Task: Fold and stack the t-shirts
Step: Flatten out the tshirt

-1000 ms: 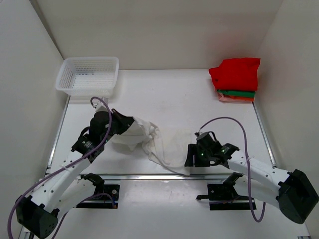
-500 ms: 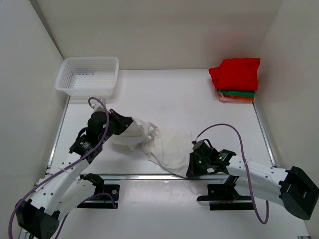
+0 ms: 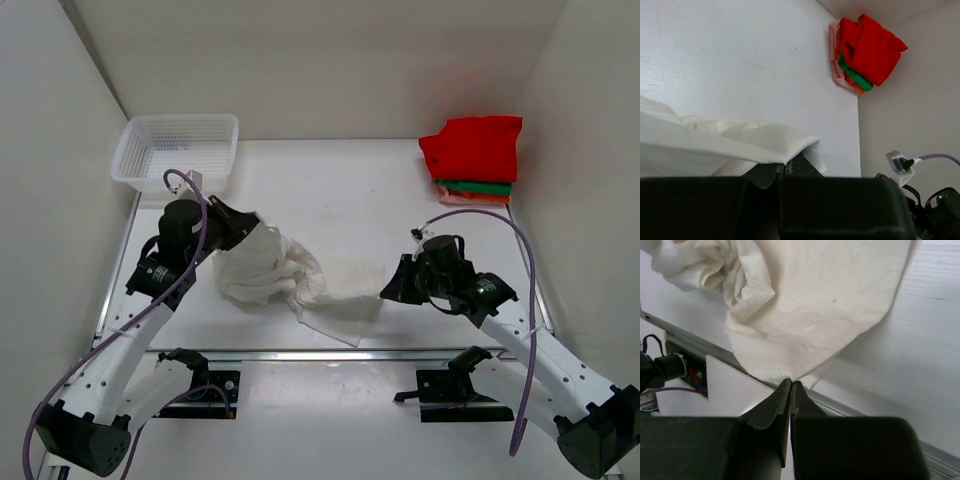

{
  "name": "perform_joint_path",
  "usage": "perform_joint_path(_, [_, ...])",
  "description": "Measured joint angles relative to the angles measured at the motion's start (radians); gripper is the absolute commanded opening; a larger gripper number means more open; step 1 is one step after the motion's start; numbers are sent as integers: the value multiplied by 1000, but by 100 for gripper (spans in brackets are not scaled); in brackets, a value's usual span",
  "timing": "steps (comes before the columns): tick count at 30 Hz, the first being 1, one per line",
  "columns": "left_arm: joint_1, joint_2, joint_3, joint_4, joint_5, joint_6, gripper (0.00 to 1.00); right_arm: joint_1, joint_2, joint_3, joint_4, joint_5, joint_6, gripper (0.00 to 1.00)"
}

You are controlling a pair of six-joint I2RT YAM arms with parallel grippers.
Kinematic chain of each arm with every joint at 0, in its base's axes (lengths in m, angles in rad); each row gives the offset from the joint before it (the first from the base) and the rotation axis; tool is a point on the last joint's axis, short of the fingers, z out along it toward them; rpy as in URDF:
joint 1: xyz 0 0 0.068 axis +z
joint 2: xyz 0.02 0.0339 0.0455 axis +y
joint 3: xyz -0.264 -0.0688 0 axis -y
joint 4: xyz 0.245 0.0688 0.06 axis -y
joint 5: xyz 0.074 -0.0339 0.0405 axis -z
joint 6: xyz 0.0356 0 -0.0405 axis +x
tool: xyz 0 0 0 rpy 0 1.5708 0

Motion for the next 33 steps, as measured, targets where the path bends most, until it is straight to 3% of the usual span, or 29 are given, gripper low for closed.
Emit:
perform_joint_path(5, [41,5,86,-30,39,47,0,-119,5,97,-114,-24,-102,0])
perform_joint_path(16, [154,130,608,-64,78,165,0,-594,76,735,-154,-141,-319,0])
perform_joint_path(24, [143,44,701,-63,54,183,0,-641,55,952,-148,-182,-338,0])
perform_joint_path(33, [35,24,955,-120,-45,220,0,-591,26,1260,-193,-34,-376,0])
